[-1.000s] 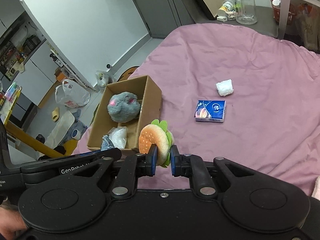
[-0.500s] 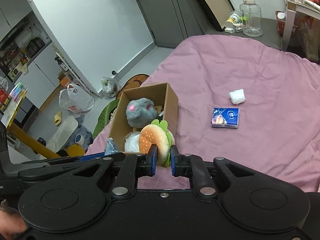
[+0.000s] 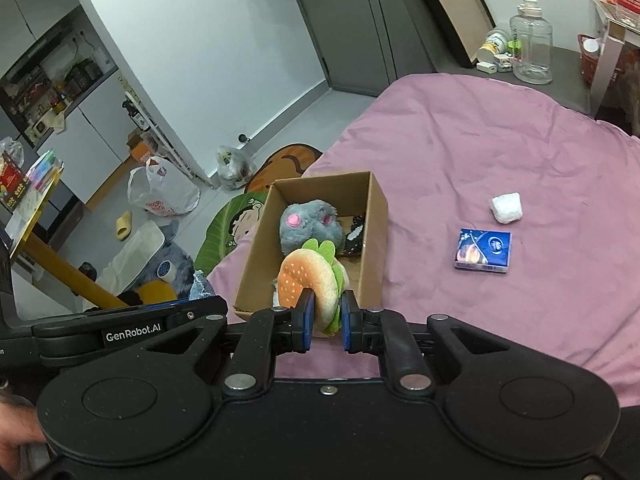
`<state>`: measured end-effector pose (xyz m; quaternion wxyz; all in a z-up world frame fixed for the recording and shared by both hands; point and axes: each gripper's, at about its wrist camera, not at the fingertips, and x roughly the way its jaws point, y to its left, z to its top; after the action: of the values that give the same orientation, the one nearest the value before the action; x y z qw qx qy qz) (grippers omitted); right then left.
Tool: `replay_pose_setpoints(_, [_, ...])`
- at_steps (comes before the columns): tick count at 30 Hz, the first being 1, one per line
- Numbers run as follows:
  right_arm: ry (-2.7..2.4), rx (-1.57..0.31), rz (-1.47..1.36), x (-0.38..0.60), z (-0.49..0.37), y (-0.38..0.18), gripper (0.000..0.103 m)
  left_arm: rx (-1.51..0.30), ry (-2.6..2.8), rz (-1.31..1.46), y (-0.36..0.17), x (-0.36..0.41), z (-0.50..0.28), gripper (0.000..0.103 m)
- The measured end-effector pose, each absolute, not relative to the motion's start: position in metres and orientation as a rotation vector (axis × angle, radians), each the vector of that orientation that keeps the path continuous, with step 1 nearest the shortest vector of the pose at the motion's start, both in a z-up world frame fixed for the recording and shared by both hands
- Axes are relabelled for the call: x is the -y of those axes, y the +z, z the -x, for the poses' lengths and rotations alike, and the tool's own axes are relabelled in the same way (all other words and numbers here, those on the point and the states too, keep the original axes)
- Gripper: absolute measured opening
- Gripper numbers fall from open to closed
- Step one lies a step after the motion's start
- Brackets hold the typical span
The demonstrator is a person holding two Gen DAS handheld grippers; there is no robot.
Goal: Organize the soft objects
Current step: 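Lift the denim and burger plushes with both grippers and carry them over the box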
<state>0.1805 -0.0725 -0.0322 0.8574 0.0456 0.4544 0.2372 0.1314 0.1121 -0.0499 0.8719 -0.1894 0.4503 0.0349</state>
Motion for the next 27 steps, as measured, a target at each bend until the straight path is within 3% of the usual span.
replay_pose_setpoints(27, [0.458, -1.018, -0.064, 0.051, -0.221, -0.052, 0.014, -1.026, 0.034, 0.486, -0.092, -0.130, -0.189, 0.028])
